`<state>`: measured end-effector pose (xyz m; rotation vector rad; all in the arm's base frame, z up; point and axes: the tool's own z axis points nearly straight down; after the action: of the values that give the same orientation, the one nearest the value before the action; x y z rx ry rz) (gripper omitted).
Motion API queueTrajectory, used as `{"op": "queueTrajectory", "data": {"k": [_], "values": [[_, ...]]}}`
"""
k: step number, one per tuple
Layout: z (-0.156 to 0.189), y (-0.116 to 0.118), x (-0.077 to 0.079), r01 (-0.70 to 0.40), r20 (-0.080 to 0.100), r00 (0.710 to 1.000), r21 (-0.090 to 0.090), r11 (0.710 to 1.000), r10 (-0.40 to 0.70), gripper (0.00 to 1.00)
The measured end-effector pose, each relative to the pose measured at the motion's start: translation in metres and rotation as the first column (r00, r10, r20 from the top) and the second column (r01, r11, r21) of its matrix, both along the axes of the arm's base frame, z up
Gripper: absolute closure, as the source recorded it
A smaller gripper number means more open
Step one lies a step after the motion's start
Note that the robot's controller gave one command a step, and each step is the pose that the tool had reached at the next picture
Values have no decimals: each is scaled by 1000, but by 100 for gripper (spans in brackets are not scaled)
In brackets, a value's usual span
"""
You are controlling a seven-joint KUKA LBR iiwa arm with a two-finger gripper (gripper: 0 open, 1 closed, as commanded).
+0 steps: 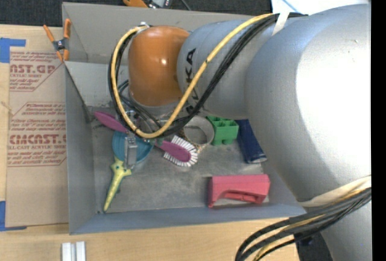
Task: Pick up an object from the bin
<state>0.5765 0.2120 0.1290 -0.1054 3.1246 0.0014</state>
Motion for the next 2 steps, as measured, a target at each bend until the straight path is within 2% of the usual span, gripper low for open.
{"op": "queueTrajectory", "data": {"k": [1, 2], "values": [[-28, 19, 5, -405, -7, 914, -16, 914, 405, 0], [-52, -9, -6, -1, 4, 1000, 7, 1000, 1, 0]]}}
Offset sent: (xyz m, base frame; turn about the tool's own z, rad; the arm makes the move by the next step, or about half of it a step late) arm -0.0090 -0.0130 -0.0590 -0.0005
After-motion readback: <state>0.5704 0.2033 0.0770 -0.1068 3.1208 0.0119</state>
